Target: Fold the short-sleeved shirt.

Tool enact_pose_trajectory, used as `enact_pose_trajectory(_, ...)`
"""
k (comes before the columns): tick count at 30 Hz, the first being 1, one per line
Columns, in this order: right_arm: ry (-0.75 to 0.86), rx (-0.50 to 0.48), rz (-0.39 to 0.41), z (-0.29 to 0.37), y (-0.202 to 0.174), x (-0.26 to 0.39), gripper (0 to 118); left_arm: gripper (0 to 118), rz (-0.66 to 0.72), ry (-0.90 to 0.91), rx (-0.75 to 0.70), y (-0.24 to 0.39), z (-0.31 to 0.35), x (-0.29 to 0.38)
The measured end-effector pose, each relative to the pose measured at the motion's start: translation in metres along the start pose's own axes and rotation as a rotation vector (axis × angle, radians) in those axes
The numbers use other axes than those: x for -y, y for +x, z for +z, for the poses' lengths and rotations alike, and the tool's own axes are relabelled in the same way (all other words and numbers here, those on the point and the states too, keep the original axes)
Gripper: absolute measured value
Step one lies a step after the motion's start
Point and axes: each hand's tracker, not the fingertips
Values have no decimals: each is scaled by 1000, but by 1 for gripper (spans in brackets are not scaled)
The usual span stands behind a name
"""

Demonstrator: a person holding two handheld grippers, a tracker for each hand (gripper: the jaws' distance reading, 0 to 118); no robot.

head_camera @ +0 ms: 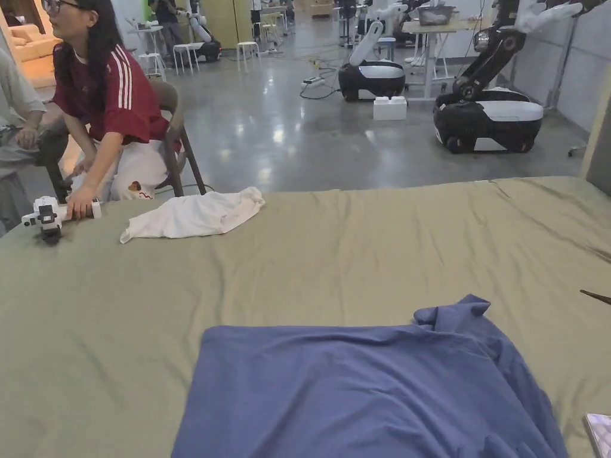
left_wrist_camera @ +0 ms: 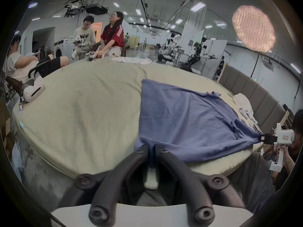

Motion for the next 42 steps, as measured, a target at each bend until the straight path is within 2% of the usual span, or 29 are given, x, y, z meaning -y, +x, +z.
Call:
enact_pose_trajectory(1, -2, -2, -6, -2, 1, 3, 20, 25, 5, -3, -13, -3, -2, 0)
enact_pose_trajectory(3, -29, -5, -18, -5, 4, 5, 57, 71, 28, -30, -26, -5, -5, 0)
enact_pose_trajectory(4, -20, -4, -25, -2, 6, 5, 68, 87, 29, -22, -47, -5, -3, -2)
enact_pose_trajectory(5, -2, 1, -36, 4, 6, 6, 68, 89, 13, 4, -68, -3, 3, -6)
enact_pose_trajectory(7, 74, 7, -41, 16, 4, 1, 68, 89, -28, 81, -93, 7, 16, -16)
enact_pose_trajectory(11, 282, -87, -35, 54, -13, -14, 68, 90, -140, 324, -101, 42, 54, -36)
enact_pose_trajectory(15, 405, -129, 23, 82, -38, -27, 67, 90, -209, 479, -74, 79, 86, -51)
enact_pose_trajectory(17, 424, -139, 36, 88, -48, -29, 60, 88, -237, 511, -72, 92, 96, -55)
enact_pose_trajectory(18, 431, -133, 41, 91, -53, -30, 49, 85, -246, 523, -72, 99, 99, -55)
enact_pose_trajectory(19, 448, -132, 56, 92, -57, -30, 31, 76, -256, 526, -56, 103, 100, -55)
enact_pose_trajectory(20, 461, -133, 76, 93, -61, -30, 19, 62, -253, 517, -44, 106, 101, -55)
enact_pose_trajectory(22, 456, -125, 96, 91, -68, -31, 7, 25, -241, 504, -4, 109, 101, -53)
enact_pose_trajectory(24, 451, -137, 106, 88, -70, -30, 1, 4, -231, 485, -1, 107, 97, -50)
enact_pose_trajectory(25, 447, -139, 107, 86, -71, -29, 1, 0, -232, 473, -4, 106, 97, -49)
enact_pose_trajectory(34, 380, -140, 75, 77, -69, -21, 0, 0, -154, 312, -9, 73, 78, -44)
enact_pose_trajectory(35, 375, -139, 69, 76, -68, -20, 0, 4, -146, 288, -16, 65, 72, -42)
enact_pose_trajectory(36, 369, -141, 62, 75, -66, -19, 0, 17, -139, 234, -29, 57, 63, -42)
enact_pose_trajectory(37, 359, -144, 53, 73, -66, -19, 0, 44, -142, 156, -22, 52, 53, -39)
enact_pose_trajectory(38, 350, -148, 45, 72, -64, -18, 0, 60, -149, 69, 6, 40, 34, -36)
enact_pose_trajectory(39, 340, -152, 37, 71, -63, -17, 0, 65, -171, 9, -1, 31, 21, -30)
enact_pose_trajectory(42, 317, -144, 22, 70, -59, -13, 0, 64, -205, -164, -14, 17, -14, -13)
